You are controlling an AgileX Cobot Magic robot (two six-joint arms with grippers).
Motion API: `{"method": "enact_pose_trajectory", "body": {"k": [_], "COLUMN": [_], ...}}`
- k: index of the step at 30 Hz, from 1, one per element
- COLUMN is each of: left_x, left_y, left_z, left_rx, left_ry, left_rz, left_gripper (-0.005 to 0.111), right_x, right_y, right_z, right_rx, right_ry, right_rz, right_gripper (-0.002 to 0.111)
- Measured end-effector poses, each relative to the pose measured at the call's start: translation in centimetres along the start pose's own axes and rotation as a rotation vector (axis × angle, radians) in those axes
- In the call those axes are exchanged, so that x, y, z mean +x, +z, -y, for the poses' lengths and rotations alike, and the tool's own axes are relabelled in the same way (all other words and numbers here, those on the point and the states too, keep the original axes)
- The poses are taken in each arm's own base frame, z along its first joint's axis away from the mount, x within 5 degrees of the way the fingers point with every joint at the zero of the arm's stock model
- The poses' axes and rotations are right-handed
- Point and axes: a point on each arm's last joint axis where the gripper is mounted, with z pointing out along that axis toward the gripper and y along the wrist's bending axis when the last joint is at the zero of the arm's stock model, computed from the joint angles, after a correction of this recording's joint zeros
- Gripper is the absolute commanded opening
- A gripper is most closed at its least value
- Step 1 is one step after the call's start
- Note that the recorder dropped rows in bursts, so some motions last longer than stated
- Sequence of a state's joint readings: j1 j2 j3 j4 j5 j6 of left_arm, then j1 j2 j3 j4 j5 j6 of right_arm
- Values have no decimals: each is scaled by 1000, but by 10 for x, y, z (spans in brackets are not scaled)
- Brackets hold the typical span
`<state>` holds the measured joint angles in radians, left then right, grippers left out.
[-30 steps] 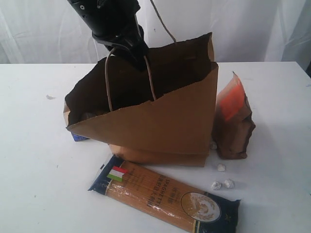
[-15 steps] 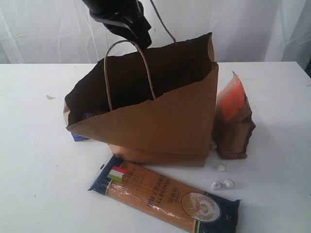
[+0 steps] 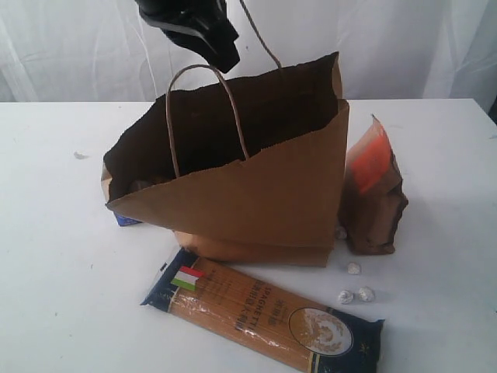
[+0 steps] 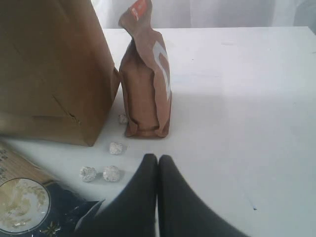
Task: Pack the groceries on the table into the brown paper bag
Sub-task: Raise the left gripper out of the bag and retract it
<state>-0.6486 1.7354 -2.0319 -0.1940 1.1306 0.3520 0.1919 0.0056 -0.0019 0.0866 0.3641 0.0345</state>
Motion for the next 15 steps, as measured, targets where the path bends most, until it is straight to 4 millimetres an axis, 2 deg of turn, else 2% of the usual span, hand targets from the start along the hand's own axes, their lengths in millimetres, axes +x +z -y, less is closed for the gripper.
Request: {"method": "enact_pose_trajectory", "body": {"k": [15], "left_x": [4], "left_y": [-55], "left_z": [14], "left_rx": [-83], "left_ry": [2], "left_rz": [88], "left_gripper": [0], "right_x": [0], "right_y": [0], "right_z": [0], "right_rx": [0], "right_ry": [0], "right_rz": [0], "right_gripper": [0]}}
